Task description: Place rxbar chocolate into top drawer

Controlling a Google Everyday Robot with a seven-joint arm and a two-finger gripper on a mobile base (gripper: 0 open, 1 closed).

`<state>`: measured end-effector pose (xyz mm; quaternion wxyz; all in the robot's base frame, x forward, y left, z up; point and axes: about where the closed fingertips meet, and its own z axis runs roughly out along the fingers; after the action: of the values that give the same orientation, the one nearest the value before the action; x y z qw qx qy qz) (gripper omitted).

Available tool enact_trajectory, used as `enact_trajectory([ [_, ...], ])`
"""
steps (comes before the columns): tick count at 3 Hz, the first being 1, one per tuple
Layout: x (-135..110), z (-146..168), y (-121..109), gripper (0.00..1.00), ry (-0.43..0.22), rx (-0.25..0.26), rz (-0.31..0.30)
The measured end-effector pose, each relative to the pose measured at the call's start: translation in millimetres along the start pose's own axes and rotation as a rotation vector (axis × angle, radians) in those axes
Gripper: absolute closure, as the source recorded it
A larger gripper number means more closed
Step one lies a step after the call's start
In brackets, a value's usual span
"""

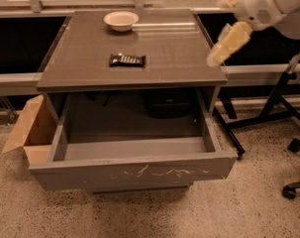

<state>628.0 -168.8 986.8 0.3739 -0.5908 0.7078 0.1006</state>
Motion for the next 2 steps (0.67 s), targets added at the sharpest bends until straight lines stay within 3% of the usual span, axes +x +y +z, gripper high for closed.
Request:
enact_trajectory([
  [1,-30.9,28.9,-29.0,0.00,-0.161,-0.015,0.010],
  [2,-30.9,28.9,-29.0,0.00,-0.161,-0.015,0.010],
])
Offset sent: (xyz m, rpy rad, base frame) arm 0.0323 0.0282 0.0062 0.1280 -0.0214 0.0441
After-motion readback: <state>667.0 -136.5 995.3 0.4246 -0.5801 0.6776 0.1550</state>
